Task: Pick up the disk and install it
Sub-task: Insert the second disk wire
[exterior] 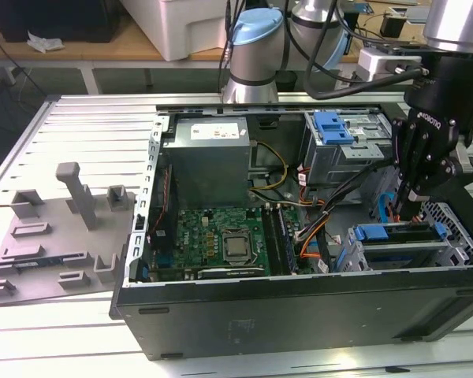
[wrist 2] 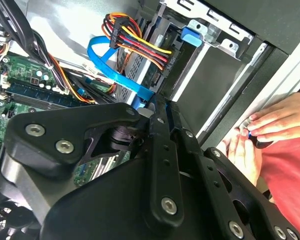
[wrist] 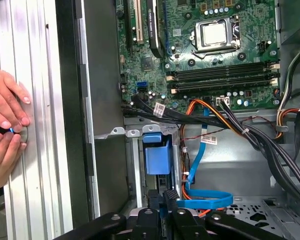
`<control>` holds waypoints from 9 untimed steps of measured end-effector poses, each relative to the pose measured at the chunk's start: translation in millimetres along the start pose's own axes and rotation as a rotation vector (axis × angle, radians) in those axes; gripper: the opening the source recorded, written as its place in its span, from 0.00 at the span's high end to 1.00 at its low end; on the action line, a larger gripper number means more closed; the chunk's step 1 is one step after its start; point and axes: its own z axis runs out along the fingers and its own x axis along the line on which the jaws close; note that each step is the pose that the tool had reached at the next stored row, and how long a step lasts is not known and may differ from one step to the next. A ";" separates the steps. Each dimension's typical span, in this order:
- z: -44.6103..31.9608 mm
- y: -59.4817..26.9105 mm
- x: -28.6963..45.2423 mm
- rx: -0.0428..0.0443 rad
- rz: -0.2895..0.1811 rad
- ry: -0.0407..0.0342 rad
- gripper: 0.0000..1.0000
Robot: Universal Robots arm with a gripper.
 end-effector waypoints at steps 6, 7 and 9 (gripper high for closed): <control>0.5 -0.2 2.4 -0.0012 0.001 -0.0157 0.84; 0.8 -0.2 3.3 -0.0016 0.000 -0.0216 0.84; 0.8 -0.3 4.0 -0.0023 0.000 -0.0315 0.84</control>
